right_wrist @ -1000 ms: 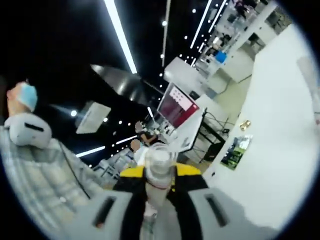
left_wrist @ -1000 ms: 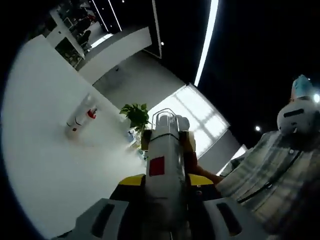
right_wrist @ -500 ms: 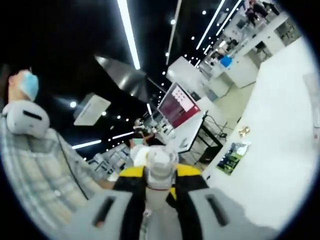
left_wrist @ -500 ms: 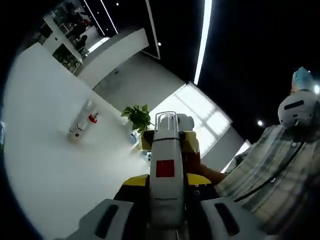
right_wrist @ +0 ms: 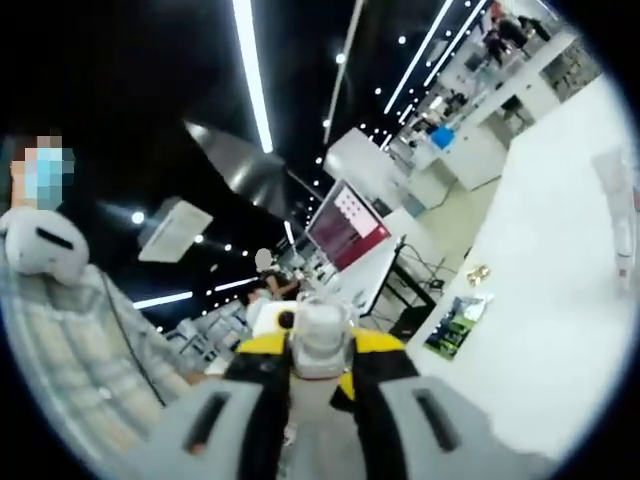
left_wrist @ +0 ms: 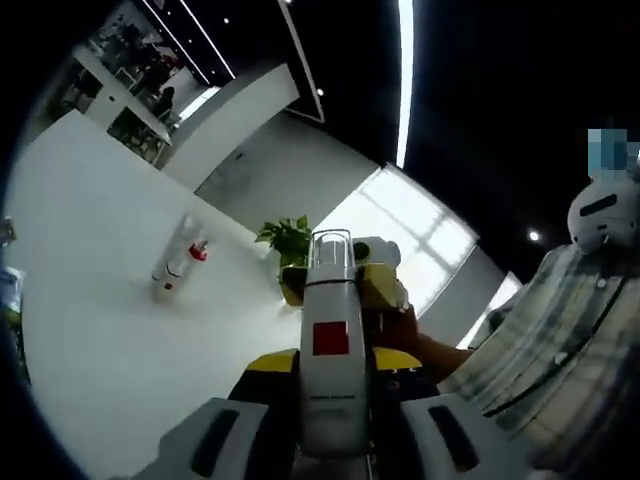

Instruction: Arrange the skincare products in the storage area until every visible bottle or jar stands upright without overlapping.

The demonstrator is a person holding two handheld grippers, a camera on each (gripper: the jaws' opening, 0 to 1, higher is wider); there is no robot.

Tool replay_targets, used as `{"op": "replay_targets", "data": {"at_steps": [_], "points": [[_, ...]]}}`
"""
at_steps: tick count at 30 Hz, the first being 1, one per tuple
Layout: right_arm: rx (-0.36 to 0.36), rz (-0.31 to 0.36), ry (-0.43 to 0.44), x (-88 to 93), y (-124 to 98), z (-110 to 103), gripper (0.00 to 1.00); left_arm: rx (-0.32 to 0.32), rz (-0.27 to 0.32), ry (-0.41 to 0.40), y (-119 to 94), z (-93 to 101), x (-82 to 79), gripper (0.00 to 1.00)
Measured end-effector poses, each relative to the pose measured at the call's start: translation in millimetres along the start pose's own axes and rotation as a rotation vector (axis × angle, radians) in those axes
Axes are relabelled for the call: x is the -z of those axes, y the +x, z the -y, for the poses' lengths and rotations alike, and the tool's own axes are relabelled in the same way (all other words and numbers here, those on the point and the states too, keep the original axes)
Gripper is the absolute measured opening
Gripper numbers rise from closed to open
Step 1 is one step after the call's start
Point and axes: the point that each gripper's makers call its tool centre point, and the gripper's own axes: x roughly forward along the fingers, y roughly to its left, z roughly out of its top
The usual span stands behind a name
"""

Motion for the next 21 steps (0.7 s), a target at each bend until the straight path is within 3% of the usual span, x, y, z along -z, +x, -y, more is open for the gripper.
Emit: {"op": "replay_targets", "data": {"at_steps": [12, 21], "points": [[0.067, 0.039, 0.047, 2.4, -10.2, 17.3, 0.23, -0.063, 0.055, 0.015, 4.9, -11.2, -1.1, 0.24], [0.195, 0.019, 0.141, 7.4, -7.7, 44.2, 0.25, -0.161, 0.098, 0.052, 3.4, -32.4, -13.1, 0.24]]}}
